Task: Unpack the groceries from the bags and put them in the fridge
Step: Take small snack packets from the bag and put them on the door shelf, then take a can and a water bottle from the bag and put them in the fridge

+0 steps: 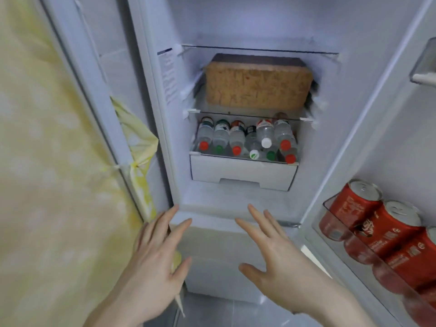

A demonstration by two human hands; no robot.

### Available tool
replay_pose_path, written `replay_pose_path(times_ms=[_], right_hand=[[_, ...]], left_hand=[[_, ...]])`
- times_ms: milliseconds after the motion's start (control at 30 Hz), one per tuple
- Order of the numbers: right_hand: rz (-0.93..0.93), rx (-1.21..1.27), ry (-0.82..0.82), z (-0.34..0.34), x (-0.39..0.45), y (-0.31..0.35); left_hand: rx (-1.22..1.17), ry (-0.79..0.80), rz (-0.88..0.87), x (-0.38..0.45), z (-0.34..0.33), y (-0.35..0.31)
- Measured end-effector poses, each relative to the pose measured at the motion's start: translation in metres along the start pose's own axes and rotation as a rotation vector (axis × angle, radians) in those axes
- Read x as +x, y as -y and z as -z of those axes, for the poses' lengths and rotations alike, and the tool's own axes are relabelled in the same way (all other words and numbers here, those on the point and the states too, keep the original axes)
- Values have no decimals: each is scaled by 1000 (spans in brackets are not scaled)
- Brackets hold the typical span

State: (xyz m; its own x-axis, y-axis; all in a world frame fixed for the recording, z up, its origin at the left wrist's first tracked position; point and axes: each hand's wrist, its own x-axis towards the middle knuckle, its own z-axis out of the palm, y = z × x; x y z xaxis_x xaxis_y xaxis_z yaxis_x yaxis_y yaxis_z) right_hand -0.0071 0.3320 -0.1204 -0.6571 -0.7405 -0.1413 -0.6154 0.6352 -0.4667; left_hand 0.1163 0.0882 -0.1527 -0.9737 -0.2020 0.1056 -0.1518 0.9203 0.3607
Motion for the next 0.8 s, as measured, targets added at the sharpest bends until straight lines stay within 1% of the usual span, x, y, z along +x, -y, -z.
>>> replay_pose_path(times_ms=[100, 200, 300, 333, 367, 400, 467, 533, 600, 633, 667, 733, 800], right_hand=[[65, -18, 85, -11, 29, 18], [156, -31, 162, -19, 55, 37], [268, -14, 250, -24, 82, 57], [309, -19, 275, -25, 92, 63], [349, -32, 305, -27, 101, 69], [392, -49, 342, -30, 109, 75], [476, -64, 410, -35, 122, 86], [585, -58, 455, -42, 132, 96], [683, -82, 490, -52, 137, 105], [722, -92, 512, -58, 137, 109], [754, -100, 542, -66, 134, 114], [822, -127, 622, -80, 124, 127], [911, -193, 714, -93, 108, 145]], left_hand=[[59, -2, 103, -22, 2, 15], [58, 60, 235, -49, 4, 25], [72, 6, 377, -78, -2, 30], [70, -49, 424, -86, -2, 28], [84, -139, 466, -93, -4, 24], [99, -193, 538, -102, -5, 18], [98, -177, 714, -121, -6, 2], [85, -228, 839, -142, -16, -10], [58, -201, 973, -165, -25, -23], [79, -202, 1022, -178, -29, -31], [115, -241, 1068, -193, -35, -39], [87, -276, 1220, -218, -37, -61], [122, -284, 1350, -244, -37, -86]])
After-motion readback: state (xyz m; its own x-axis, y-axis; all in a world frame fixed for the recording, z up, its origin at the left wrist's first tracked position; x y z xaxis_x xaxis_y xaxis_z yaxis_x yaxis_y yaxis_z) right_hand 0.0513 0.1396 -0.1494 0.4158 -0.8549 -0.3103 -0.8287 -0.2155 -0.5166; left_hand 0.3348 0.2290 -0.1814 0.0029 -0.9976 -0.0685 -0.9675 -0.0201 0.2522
